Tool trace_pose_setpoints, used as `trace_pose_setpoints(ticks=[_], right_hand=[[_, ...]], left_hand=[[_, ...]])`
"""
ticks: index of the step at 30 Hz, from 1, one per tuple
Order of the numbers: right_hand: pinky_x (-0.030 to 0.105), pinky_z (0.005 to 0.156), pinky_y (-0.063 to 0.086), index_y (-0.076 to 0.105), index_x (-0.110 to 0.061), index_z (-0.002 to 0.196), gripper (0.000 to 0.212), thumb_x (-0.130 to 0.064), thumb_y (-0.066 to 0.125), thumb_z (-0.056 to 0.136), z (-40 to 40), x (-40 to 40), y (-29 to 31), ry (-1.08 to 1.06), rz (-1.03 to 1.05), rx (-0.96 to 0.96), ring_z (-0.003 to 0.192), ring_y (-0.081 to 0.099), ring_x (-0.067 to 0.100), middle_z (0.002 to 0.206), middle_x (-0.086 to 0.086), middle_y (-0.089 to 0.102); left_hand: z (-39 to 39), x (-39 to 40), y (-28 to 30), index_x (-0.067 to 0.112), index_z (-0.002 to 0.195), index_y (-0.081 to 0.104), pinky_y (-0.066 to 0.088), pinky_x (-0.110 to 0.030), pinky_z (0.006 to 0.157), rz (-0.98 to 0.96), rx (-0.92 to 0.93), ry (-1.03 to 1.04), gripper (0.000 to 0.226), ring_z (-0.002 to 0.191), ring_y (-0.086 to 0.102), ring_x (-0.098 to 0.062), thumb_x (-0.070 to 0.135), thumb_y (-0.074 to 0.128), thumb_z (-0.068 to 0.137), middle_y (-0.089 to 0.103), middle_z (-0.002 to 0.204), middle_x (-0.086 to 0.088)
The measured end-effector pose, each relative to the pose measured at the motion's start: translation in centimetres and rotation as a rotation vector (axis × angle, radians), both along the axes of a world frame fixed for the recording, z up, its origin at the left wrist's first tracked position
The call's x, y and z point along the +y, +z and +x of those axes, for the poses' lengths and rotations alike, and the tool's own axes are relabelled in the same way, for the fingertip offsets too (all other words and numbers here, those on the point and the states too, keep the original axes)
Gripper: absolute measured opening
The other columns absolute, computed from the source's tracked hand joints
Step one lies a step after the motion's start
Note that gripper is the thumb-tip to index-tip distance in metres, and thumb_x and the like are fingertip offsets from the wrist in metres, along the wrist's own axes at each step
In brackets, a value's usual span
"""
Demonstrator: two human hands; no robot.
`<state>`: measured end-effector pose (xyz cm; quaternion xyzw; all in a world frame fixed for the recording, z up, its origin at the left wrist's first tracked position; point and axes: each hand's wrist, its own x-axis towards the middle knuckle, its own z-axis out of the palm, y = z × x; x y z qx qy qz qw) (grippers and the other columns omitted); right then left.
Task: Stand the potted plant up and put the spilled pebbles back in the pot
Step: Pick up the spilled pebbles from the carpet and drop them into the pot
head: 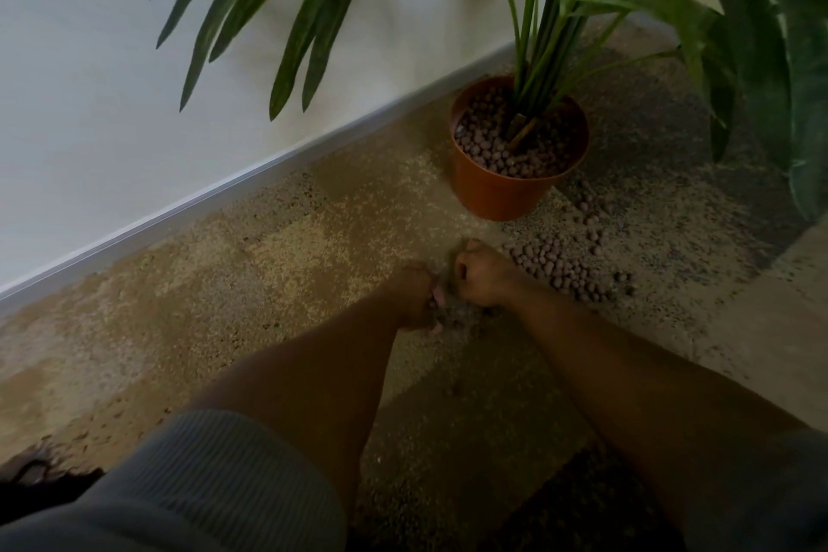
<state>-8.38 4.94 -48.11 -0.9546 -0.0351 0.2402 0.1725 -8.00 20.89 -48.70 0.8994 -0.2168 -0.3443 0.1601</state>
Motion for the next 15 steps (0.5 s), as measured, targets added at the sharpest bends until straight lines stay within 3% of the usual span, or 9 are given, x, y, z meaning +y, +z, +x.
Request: trace_pose_setpoints(ticks=[4, 6, 10, 13, 15], right_hand=[[0.036, 0.094, 0.048, 0.066, -0.02, 0.095, 0.013, -0.03, 0.067, 0.087, -0.8, 0.2, 0.2, 0.052, 0.067, 0.074, 0.106, 0.052, 0.022, 0.12, 0.004, 0.044], [0.038, 0.095, 0.048, 0.065, -0.028, 0.094, 0.023, -0.039, 0.077, 0.078, -1.4, 0.0, 0.4, 0.096, 0.108, 0.131, 0.107, 0.049, 0.019, 0.117, -0.002, 0.041], [0.04, 0.102, 0.044, 0.061, -0.03, 0.109, 0.047, -0.037, 0.084, 0.069, -2.7, -0.2, 0.7, 0.144, 0.061, 0.145, 0.119, 0.041, 0.019, 0.127, -0.004, 0.037], [0.034, 0.102, 0.039, 0.06, -0.027, 0.118, 0.049, -0.033, 0.081, 0.075, -3.7, 0.0, 0.7, 0.159, 0.035, 0.054, 0.123, 0.039, 0.018, 0.132, -0.002, 0.038], [0.032, 0.101, 0.037, 0.06, -0.025, 0.12, 0.043, -0.031, 0.077, 0.08, -4.4, 0.0, 0.6, 0.15, 0.057, 0.025, 0.125, 0.041, 0.019, 0.134, -0.001, 0.038]], left_hand=[[-0.4, 0.2, 0.3, 0.019, 0.105, 0.07, 0.046, -0.027, 0.082, -0.013, 0.0, 0.052, 0.03, 0.108, 0.055, -0.017, 0.022, 0.08, 0.077, 0.054, 0.115, 0.002], [-0.4, 0.3, 0.6, 0.017, 0.107, 0.07, 0.049, -0.027, 0.076, -0.037, 0.003, 0.082, 0.028, 0.104, 0.059, -0.019, 0.017, 0.077, 0.079, 0.059, 0.116, -0.001], [-0.6, 0.4, 1.1, 0.015, 0.106, 0.07, 0.045, -0.021, 0.066, -0.034, -0.011, 0.086, 0.026, 0.095, 0.059, -0.016, 0.011, 0.074, 0.08, 0.063, 0.113, -0.003], [-0.7, 0.4, 1.3, 0.014, 0.103, 0.07, 0.051, -0.026, 0.074, -0.004, 0.004, 0.099, 0.024, 0.099, 0.062, -0.018, 0.013, 0.075, 0.08, 0.066, 0.113, -0.006], [-0.9, 0.4, 1.3, 0.011, 0.105, 0.069, 0.051, -0.025, 0.07, 0.022, 0.008, 0.104, 0.025, 0.095, 0.063, -0.019, 0.013, 0.074, 0.081, 0.067, 0.113, -0.008]])
